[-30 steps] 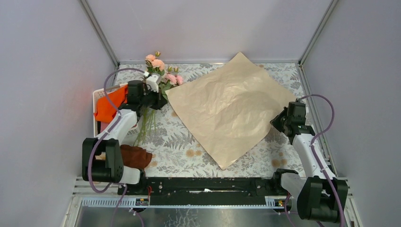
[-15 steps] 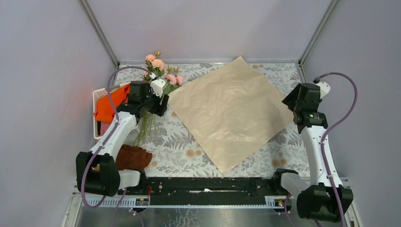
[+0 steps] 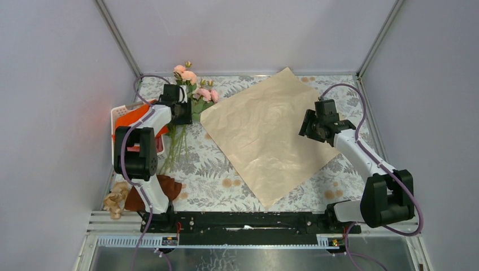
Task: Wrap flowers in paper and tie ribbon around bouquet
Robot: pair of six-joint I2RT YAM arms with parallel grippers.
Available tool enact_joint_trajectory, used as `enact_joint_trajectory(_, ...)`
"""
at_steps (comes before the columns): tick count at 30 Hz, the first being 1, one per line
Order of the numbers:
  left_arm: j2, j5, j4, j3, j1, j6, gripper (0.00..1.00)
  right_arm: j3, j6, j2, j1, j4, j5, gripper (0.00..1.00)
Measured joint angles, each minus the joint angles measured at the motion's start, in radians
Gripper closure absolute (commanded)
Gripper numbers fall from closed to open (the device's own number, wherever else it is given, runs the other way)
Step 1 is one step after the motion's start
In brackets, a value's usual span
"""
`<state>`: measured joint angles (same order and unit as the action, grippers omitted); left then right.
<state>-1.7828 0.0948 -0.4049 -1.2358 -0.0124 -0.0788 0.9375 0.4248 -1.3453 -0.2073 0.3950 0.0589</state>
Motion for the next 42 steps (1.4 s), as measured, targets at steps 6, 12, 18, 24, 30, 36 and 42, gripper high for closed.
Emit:
enact_joint_trajectory(6,-0.035,-0.018,0.0,0.004,0.0,-0.032,0.67,0.0,-0.014,-0.005,0.0,-0.004,0.0,0.42)
enact_joint_trajectory(12,-0.036,-0.02,0.006,0.022,0.0,-0.036,0.7,0.0,-0.018,-0.014,0.0,-0.004,-0.001,0.41)
enact_joint_trajectory(18,-0.036,0.002,0.003,0.037,0.003,-0.04,1.0,-0.001,-0.019,-0.013,0.0,-0.004,-0.002,0.41)
enact_joint_trajectory(24,-0.026,0.057,-0.01,0.037,0.05,-0.061,1.0,-0.004,-0.027,0.017,0.0,-0.003,0.0,0.41)
enact_joint_trajectory(30,0.108,0.109,-0.048,0.035,0.119,-0.098,1.0,-0.004,-0.03,0.048,0.0,-0.003,0.0,0.41)
enact_joint_trajectory(36,0.233,0.157,-0.039,0.009,0.226,-0.125,1.0,-0.004,-0.032,0.05,0.0,0.007,-0.005,0.41)
enact_joint_trajectory(42,0.298,0.284,-0.007,0.049,0.247,-0.128,1.0,-0.004,-0.029,0.051,-0.038,-0.021,-0.08,0.41)
